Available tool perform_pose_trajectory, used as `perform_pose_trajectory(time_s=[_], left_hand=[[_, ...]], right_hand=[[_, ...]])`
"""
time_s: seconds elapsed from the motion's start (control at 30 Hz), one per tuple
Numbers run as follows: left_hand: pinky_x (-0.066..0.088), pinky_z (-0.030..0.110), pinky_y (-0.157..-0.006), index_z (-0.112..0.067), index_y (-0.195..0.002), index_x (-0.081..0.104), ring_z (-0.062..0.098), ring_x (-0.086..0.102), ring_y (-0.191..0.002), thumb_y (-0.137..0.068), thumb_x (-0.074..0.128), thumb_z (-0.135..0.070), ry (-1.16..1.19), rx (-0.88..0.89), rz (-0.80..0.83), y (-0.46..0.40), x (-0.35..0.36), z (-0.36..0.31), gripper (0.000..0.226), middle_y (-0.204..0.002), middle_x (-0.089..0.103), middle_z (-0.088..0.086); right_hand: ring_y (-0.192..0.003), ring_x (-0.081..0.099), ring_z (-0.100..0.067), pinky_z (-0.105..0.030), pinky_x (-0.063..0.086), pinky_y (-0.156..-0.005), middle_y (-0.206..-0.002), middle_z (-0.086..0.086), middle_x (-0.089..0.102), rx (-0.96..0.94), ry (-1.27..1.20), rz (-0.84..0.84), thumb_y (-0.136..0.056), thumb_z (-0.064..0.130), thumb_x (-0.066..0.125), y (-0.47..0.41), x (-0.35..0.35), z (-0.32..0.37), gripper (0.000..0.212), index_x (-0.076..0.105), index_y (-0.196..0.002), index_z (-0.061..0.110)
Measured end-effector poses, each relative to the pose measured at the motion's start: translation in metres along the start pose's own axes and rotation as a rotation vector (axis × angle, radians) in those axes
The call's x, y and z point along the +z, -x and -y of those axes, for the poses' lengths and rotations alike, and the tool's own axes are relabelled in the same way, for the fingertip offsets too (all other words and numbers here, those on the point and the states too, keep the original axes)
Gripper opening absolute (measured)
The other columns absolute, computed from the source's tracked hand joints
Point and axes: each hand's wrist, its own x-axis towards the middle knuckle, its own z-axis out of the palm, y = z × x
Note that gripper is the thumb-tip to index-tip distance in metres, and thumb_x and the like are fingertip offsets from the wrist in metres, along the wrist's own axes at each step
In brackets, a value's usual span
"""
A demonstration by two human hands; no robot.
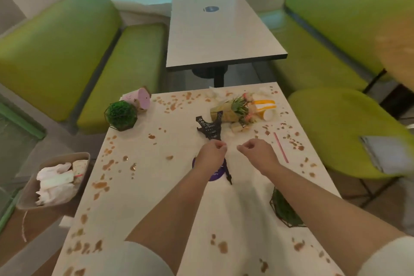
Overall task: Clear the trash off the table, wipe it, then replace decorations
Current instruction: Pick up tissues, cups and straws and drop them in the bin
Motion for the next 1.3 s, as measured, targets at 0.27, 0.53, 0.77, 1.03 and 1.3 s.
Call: perform_pose_trajectory(time_s=[0.27,0.53,0.77,1.03,1.3], left_hand=[[0.05,0.034,-0.088,-0.026,-0.113,0.062,0.017,0.059,-0.098,-0.097,0.049,-0.034,-0.061,-0.043,0.069,-0.006,0.087,-0.029,0.022,-0.117,0.063,-0.001],[0.049,0.031,-0.085,-0.025,-0.118,0.061,0.015,0.058,-0.101,-0.099,0.048,-0.034,-0.088,-0.069,0.104,-0.018,0.126,-0.031,0.025,-0.121,0.061,-0.003],[0.044,0.027,-0.086,-0.022,-0.122,0.06,0.013,0.055,-0.108,-0.1,0.048,-0.03,-0.092,-0.051,0.123,-0.044,0.135,-0.029,0.026,-0.125,0.06,-0.001],[0.041,0.023,-0.079,-0.024,-0.12,0.061,0.007,0.051,-0.101,-0.1,0.048,-0.029,-0.071,-0.042,0.138,-0.059,0.144,-0.029,0.024,-0.124,0.06,-0.003],[0.049,0.029,-0.085,-0.025,-0.115,0.064,0.014,0.059,-0.104,-0.099,0.05,-0.031,-0.034,-0.047,0.156,-0.072,0.149,-0.037,0.022,-0.117,0.063,-0.007]], right_hand=[[-0.07,0.063,-0.019,-0.027,0.047,-0.054,-0.103,0.001,0.068,0.087,0.145,0.019,-0.097,0.021,0.054,-0.038,-0.064,-0.082,0.015,0.069,-0.096,0.023],[-0.052,0.06,-0.02,-0.022,0.039,-0.048,-0.071,-0.002,0.069,0.279,0.226,0.049,-0.093,0.016,0.053,-0.07,-0.076,-0.124,0.022,0.073,-0.081,0.015],[-0.056,0.061,-0.018,-0.02,0.038,-0.05,-0.071,-0.003,0.068,0.411,0.24,0.044,-0.086,0.032,0.068,-0.082,-0.075,-0.126,0.024,0.069,-0.092,0.009],[-0.056,0.054,-0.018,-0.024,0.037,-0.051,-0.067,-0.003,0.059,0.488,0.076,0.034,-0.085,0.03,0.068,-0.087,-0.076,-0.127,0.026,0.05,-0.074,0.013],[-0.055,0.05,-0.017,-0.028,0.042,-0.056,-0.063,-0.001,0.055,0.492,-0.079,0.005,-0.083,0.039,0.072,-0.09,-0.068,-0.127,0.034,0.059,-0.077,0.008]])
